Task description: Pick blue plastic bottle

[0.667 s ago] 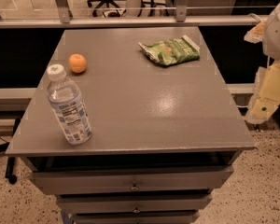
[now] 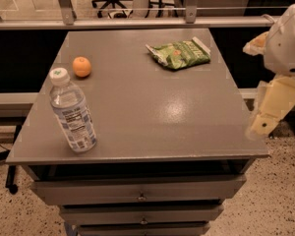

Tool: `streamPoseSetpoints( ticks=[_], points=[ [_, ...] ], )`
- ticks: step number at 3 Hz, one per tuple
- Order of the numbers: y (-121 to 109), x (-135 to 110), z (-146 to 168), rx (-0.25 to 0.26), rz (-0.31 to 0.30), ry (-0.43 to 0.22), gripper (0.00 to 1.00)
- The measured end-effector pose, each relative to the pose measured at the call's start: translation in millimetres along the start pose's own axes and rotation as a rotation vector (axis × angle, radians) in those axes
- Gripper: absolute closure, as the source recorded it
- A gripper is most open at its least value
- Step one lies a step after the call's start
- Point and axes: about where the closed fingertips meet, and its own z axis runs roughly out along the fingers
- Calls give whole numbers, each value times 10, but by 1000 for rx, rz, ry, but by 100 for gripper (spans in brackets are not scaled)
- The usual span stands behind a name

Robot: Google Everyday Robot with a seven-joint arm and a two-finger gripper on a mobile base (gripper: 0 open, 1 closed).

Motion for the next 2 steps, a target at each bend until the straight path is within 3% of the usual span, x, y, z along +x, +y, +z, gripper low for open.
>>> streamPoseSetpoints(
  ticks=[1, 2],
  points=[
    [270, -478, 307, -65, -38, -162, 0],
    [450, -1211, 478, -116, -66, -372, 0]
  ],
)
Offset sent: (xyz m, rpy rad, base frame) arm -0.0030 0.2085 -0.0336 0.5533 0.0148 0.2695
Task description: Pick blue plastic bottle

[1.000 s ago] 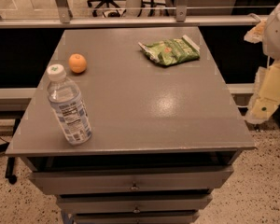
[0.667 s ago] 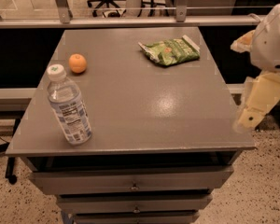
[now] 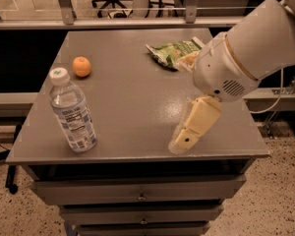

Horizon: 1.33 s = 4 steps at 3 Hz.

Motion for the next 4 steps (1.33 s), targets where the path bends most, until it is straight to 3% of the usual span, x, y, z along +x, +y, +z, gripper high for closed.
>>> streamPoseSetpoints(
  ticks=[2, 3, 4],
  points=[
    [-7, -39, -15, 13, -1, -21, 0],
    [-106, -328, 265, -7, -11, -150, 0],
    [-230, -705, 739, -48, -21, -294, 0]
  ],
)
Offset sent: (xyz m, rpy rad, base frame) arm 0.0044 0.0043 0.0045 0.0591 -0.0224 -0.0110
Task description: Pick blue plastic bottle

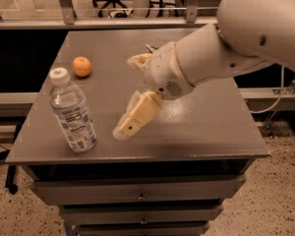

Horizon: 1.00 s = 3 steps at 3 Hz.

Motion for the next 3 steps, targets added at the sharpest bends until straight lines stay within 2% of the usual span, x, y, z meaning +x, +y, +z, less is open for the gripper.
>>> streamPoseSetpoints(
  ticks=[1, 2, 3],
  points=[
    [-129, -259, 460, -47, -3, -135, 0],
    [-171, -426, 705, -81, 10, -234, 0],
    [-142, -563, 790, -119, 38, -310, 0]
  ],
)
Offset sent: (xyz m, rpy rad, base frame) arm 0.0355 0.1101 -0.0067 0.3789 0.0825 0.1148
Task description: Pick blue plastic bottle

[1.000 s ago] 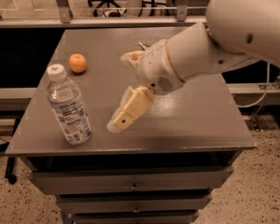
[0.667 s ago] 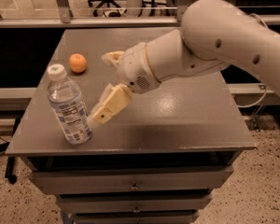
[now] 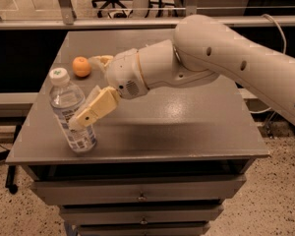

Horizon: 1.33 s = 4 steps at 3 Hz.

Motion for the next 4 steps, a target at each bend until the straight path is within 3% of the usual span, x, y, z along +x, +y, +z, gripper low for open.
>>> streamPoseSetpoints(
  ticks=[1, 3, 4],
  points=[
    [58, -35, 35, -26, 42, -42, 18],
    [178, -46, 144, -67, 101, -107, 65],
    [194, -35, 93, -54, 113, -120, 88]
  ],
)
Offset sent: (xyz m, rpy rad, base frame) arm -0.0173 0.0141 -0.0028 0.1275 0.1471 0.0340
